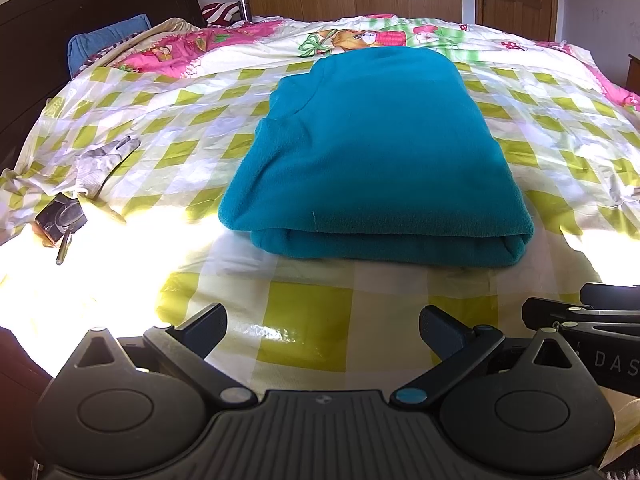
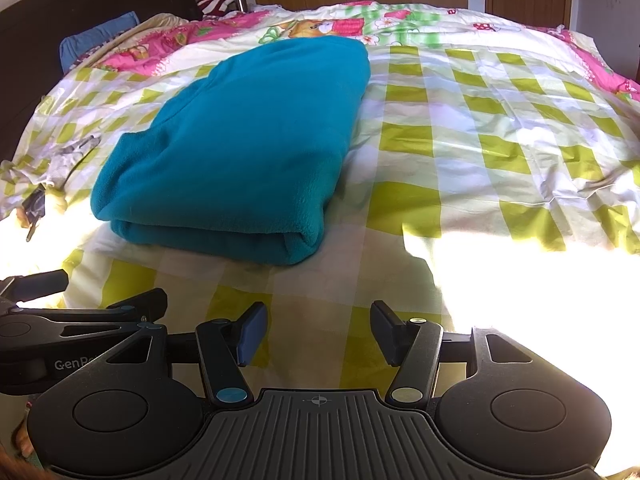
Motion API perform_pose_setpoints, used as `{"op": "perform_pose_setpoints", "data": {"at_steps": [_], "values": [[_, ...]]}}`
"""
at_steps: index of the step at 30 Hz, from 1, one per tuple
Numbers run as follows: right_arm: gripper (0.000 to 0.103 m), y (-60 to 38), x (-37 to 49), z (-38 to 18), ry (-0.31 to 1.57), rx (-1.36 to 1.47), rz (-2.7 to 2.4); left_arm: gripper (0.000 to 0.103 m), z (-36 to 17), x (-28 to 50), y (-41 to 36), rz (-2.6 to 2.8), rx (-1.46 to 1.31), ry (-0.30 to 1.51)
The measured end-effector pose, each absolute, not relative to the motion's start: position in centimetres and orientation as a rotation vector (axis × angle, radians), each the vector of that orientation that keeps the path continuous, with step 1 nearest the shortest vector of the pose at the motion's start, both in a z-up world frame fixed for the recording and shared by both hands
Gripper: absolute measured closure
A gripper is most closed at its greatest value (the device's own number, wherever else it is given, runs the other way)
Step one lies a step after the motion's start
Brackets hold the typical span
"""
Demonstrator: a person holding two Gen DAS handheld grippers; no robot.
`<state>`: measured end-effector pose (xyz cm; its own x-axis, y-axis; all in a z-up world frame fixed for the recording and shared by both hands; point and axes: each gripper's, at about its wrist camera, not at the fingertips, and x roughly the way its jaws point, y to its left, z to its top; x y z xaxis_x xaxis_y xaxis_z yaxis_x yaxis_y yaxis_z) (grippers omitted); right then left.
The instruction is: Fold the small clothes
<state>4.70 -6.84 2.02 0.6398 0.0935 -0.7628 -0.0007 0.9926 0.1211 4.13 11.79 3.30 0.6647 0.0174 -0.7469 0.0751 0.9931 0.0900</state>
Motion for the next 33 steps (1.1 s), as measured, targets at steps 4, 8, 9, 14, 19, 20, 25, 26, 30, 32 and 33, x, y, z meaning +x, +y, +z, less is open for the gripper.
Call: {"op": "perform_pose_setpoints", "data": {"at_steps": [4,8,9,14,19,20,25,26,30,32,33], "values": [[0.047,-6.82,4.75,2.06,0.875,0.109,0.056,0.0,3.37,4.22,11.76,-0.027,0.116,0.844],[0.047,-6.81,4.76,2.08,0.876,0.108,0.056,0.0,3.37,4.26,11.78,-0.028,0.115,0.846],[0.047,-6.81,4.75,2.08,0.876,0.108,0.056,0.0,3.36,4.23,11.77,-0.027,0.116,0.846],[0.047,-6.77,4.8,2.08,0.876,0.106,0.056,0.0,3.38,4.17,11.74,-0.023,0.12,0.843],[0.046,-6.77,4.8,1.96,0.88,0.108,0.056,0.0,3.41,4.03,11.48,-0.014,0.138,0.835],[0.046,-6.78,4.79,1.96,0.88,0.107,0.055,0.0,3.4,4.02,11.45,-0.014,0.14,0.834],[0.046,-6.77,4.77,1.9,0.88,0.106,0.056,0.0,3.39,4.05,11.49,-0.013,0.14,0.835],[0.047,-6.77,4.77,1.89,0.881,0.106,0.056,0.0,3.38,4.05,11.52,-0.013,0.139,0.835],[0.046,-6.74,4.73,1.85,0.882,0.107,0.058,0.0,3.38,4.03,11.56,-0.01,0.14,0.833],[0.046,-6.74,4.71,1.79,0.882,0.107,0.06,0.0,3.4,4.03,11.57,-0.008,0.142,0.832],[0.047,-6.75,4.71,1.77,0.883,0.107,0.06,0.0,3.4,3.99,11.56,-0.008,0.142,0.831]]}}
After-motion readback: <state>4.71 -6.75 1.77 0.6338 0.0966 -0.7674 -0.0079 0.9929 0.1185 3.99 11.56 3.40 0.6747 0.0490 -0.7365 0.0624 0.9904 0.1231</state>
